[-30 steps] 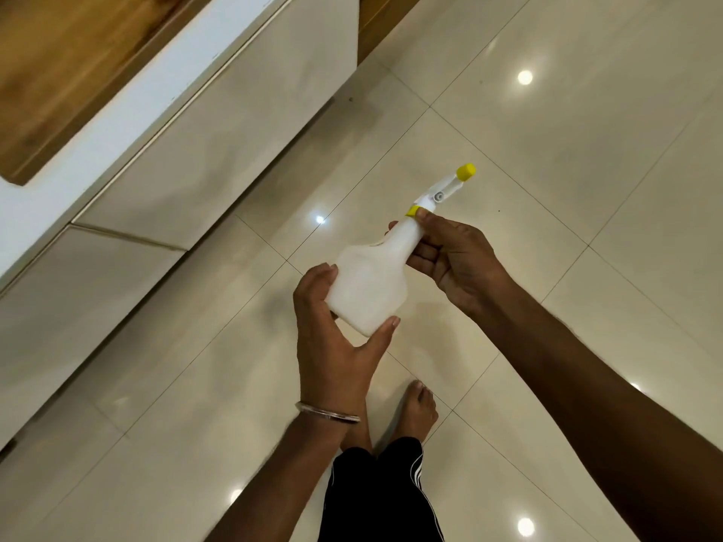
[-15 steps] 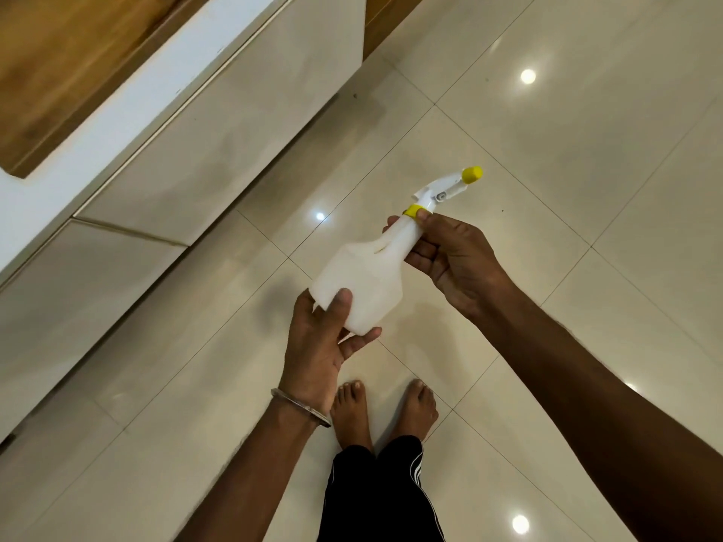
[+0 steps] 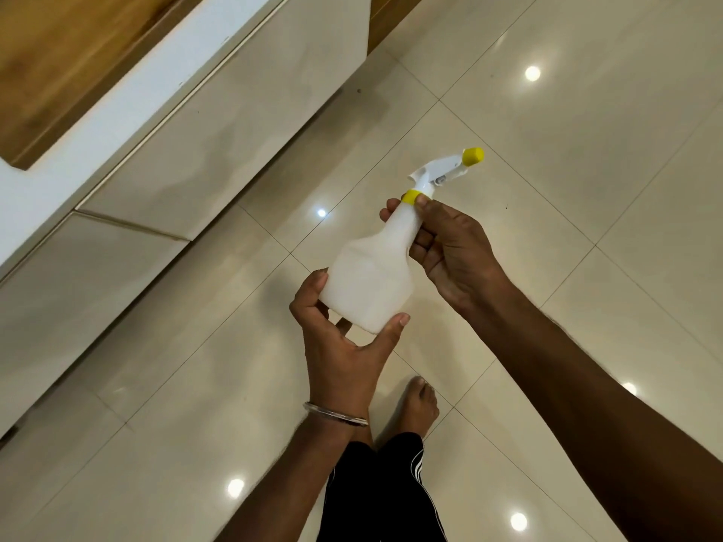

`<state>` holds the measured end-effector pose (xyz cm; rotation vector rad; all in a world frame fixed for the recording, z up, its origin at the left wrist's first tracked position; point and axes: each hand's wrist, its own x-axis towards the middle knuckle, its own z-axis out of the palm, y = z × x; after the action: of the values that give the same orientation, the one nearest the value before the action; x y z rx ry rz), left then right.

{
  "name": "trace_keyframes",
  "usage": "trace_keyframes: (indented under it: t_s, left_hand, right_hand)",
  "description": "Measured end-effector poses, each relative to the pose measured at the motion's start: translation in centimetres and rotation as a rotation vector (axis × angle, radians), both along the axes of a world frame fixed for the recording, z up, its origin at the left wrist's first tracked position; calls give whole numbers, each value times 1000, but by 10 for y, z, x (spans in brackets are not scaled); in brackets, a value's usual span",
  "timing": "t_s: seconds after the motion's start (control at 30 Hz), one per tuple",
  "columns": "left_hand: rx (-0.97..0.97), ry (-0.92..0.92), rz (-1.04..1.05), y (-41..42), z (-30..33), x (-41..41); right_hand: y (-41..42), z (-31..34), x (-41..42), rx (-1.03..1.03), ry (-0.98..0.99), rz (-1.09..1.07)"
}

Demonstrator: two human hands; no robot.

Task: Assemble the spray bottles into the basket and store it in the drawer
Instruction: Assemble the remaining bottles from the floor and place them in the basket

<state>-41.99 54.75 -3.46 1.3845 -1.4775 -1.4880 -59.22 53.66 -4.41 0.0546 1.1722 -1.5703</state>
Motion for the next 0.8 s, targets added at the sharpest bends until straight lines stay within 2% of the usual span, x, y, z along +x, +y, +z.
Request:
trace_keyframes:
  t_s: [0.13, 0.23, 0.3, 0.37, 0.63, 0.8]
  left_hand:
    - [216, 143, -72, -11, 1, 12]
    - [651, 341, -138, -24, 0, 27]
    - [842, 390, -231, -29, 2, 32]
    - [838, 368, -289, -30, 3, 32]
    - [592, 193, -252, -19, 2, 25]
    - [403, -7, -250, -7, 2, 29]
  right_hand:
    - [8, 1, -7, -43, 40, 122]
    - [13, 2, -8, -75, 30, 193]
    - [14, 4, -6, -72, 29, 209]
    - [14, 4, -3, -44, 39, 191]
    - [6, 15, 7, 3, 99, 151]
    - [15, 29, 20, 51, 214, 212]
